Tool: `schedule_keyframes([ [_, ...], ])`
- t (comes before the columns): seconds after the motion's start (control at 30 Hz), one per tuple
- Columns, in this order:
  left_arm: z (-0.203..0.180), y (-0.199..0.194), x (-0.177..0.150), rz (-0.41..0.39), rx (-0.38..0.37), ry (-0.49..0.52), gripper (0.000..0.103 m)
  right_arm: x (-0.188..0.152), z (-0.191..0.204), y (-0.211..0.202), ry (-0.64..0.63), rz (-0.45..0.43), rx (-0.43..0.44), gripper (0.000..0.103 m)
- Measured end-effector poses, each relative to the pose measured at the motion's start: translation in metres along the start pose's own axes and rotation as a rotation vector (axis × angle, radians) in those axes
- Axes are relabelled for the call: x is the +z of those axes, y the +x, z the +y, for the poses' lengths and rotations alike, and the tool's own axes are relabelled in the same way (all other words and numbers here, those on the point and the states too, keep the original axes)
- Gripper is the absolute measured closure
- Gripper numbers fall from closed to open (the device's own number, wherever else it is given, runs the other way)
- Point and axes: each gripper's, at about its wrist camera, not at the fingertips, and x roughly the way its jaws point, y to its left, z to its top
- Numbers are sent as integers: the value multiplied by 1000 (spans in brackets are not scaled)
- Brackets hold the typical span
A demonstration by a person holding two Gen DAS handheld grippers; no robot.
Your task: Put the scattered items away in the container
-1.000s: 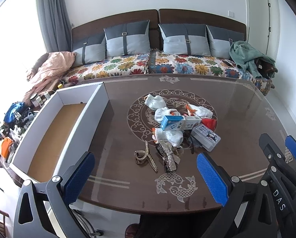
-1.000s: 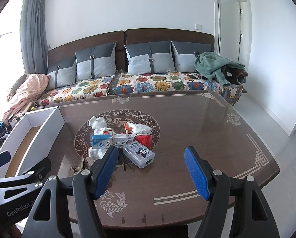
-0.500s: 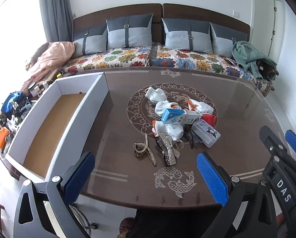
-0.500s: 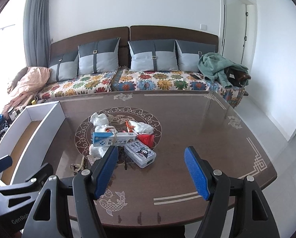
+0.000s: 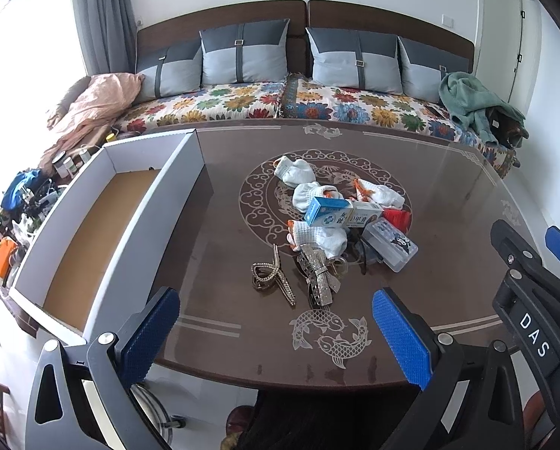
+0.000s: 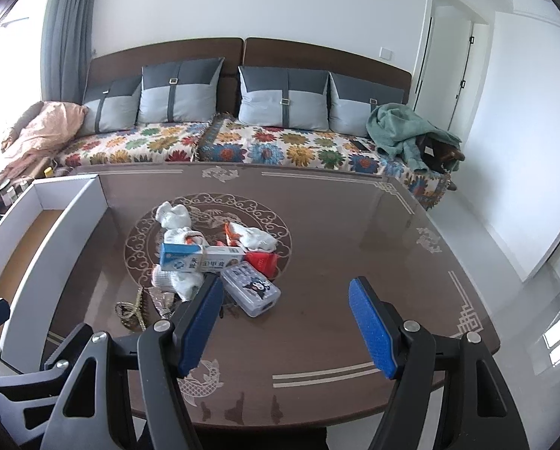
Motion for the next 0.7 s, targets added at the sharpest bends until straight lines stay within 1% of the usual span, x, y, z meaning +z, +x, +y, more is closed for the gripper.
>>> schedule_keyframes([
  [0.3, -1, 2, -2, 13, 1, 8, 0, -1, -5, 6, 7, 27, -7, 32],
  [0.7, -2, 4, -3, 28, -3, 13, 0, -1, -6, 8, 5, 30, -22, 32],
])
